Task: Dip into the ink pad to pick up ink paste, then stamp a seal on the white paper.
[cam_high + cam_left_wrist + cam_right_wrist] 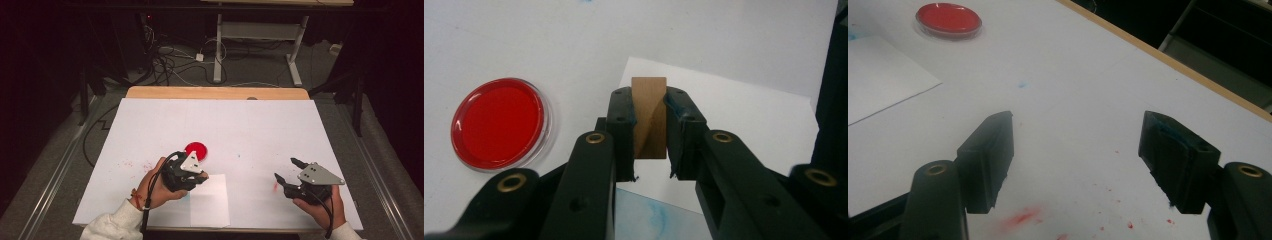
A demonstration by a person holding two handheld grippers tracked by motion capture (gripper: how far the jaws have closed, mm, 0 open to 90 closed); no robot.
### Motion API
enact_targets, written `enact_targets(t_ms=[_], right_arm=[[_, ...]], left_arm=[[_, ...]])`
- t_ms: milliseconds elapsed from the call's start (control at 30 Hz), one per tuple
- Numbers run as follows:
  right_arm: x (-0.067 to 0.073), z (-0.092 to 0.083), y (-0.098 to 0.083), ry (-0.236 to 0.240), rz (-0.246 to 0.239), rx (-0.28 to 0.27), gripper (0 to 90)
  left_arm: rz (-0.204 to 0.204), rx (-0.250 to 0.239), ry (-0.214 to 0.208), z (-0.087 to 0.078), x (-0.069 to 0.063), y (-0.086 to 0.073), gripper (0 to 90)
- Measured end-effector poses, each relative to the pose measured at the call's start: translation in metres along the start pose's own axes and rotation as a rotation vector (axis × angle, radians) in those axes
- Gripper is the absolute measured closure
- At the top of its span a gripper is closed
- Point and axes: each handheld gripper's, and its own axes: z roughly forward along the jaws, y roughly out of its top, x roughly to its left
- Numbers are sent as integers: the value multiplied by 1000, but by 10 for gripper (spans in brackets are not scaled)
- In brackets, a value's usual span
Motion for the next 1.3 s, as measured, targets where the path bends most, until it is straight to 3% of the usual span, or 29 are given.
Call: enact_targets(t_ms=[500,733,967,1133,1300], right_arm=[[-7,-14,5,-18,46,-70,229],[-10,-23,8,-52,59,-109,205],[-12,-23,3,-65,71,-84,215],[-8,-18,1,-46,52,-56,230],[-4,-14,1,-27,41,-38,231]], left_arm=[[39,61,-47,20,-9,5,739],[47,80,-59,25,-12,7,739],[49,118,-79,32,-12,10,739],[48,169,-93,40,-13,12,739],[31,178,-106,43,-12,13,739]])
